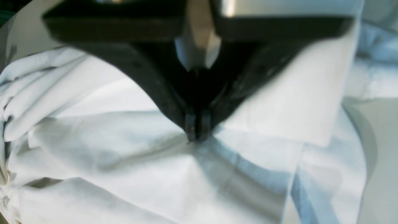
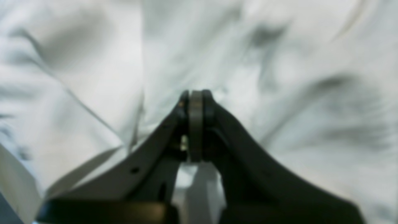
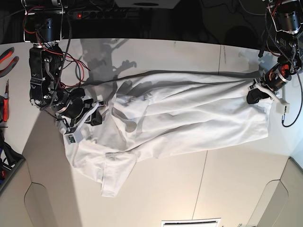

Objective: Layout the t-shirt on the table in an organized manner, then fold the t-shirt properly
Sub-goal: 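Pull the folded shirt edge apart with both grippers to straighten it, then release the right gripper and move it along the shirt edge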

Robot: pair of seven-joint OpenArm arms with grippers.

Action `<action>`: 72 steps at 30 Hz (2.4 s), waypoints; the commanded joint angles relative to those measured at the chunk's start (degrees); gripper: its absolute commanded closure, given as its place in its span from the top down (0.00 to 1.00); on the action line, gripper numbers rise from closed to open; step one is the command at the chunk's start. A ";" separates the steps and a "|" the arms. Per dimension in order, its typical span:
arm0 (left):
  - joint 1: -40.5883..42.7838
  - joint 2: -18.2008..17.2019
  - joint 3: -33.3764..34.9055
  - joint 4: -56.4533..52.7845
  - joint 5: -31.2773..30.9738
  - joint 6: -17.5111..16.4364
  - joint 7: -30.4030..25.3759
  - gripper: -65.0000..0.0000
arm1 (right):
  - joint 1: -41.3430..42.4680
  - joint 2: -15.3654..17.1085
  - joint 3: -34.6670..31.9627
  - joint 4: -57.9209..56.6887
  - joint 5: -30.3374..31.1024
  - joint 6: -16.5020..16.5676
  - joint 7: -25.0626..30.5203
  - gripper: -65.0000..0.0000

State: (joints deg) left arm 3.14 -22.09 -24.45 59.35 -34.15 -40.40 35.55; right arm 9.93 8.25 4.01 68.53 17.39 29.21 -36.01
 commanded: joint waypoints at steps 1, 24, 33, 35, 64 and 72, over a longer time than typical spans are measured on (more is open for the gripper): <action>-0.07 -0.63 0.00 0.22 1.79 0.40 2.05 0.01 | 1.03 0.44 -0.37 -1.05 0.61 0.42 0.83 0.00; 3.06 -0.79 0.00 0.24 -4.85 0.40 7.17 0.01 | -23.02 5.09 10.32 26.27 8.76 1.03 -10.34 0.00; 5.84 -0.74 0.00 0.24 -5.95 0.40 8.63 0.01 | -23.78 5.09 15.72 27.89 8.79 1.03 -11.85 0.00; 6.12 -0.63 0.00 0.24 -5.95 0.40 8.66 0.01 | -23.78 5.07 15.69 27.89 10.99 1.03 -11.72 0.00; 6.67 -0.63 0.00 0.28 -11.32 0.40 10.10 0.01 | -19.21 1.57 11.76 17.29 13.29 2.12 -11.82 0.00; 6.27 -0.63 -2.12 6.69 -15.13 0.40 9.90 0.02 | -17.70 1.57 11.78 21.44 15.17 2.10 -11.80 0.00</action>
State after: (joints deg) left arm 9.54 -21.74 -26.15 65.28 -48.95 -39.90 45.71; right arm -8.36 9.37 15.68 88.90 31.48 31.07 -48.73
